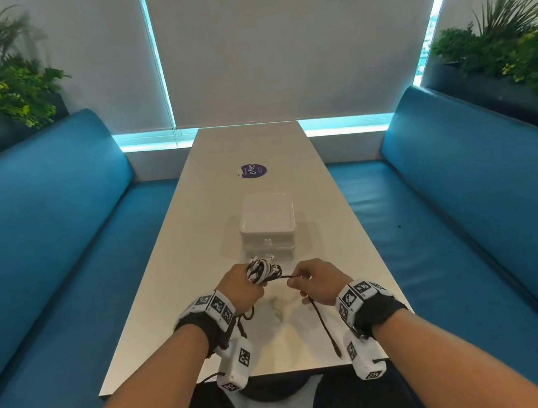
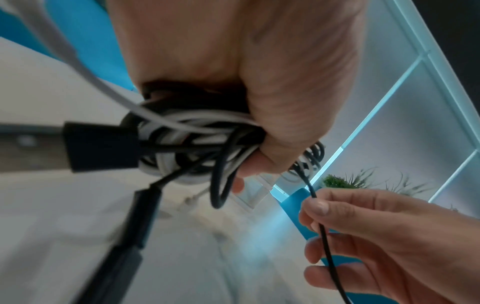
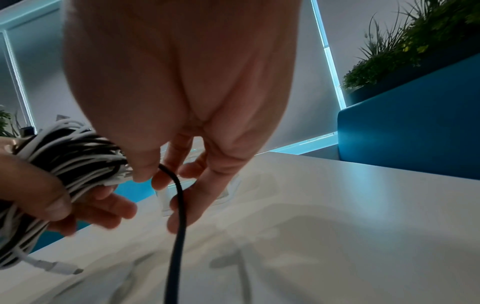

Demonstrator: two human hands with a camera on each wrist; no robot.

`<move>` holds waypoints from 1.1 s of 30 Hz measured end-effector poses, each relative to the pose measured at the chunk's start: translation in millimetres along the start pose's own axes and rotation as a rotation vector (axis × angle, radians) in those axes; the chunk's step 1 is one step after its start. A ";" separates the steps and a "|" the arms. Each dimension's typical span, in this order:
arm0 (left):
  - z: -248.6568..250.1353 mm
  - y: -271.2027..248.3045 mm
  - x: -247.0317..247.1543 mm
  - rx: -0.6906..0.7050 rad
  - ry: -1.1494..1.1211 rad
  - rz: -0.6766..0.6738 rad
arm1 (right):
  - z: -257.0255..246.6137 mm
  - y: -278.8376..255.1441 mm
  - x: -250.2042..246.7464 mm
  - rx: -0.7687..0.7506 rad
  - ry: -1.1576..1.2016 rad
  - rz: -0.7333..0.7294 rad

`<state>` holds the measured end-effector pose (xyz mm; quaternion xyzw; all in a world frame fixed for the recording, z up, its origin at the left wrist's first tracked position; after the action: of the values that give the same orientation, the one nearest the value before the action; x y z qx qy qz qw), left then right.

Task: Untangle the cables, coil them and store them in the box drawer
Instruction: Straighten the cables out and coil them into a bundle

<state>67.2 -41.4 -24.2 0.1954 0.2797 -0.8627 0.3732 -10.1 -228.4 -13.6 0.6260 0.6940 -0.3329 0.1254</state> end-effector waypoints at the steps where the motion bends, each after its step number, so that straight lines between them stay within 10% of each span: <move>1: 12.0 -11.3 -1.0 0.016 -0.025 0.006 | -1.5 -1.0 -1.7 -0.001 -0.031 0.023; 15: 26.8 -21.1 5.5 0.091 -0.187 0.113 | 6.8 -1.8 -6.5 0.105 -0.181 0.069; 33: 25.8 -11.4 -5.5 0.139 0.150 0.386 | -7.1 -0.8 -5.4 0.181 -0.305 0.087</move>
<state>58.8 -48.3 2.4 0.3343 0.2039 -0.7756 0.4951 -8.1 -228.3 -4.9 0.6064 0.6064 -0.4793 0.1866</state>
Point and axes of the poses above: each hand's wrist, its own y-axis towards the middle knuckle, its own x-axis out of the palm, z = x × y, the point moved 3 cm from there along y, towards the middle knuckle, and after that the axes turned 10 degrees about -z, right-handed, at the moved point
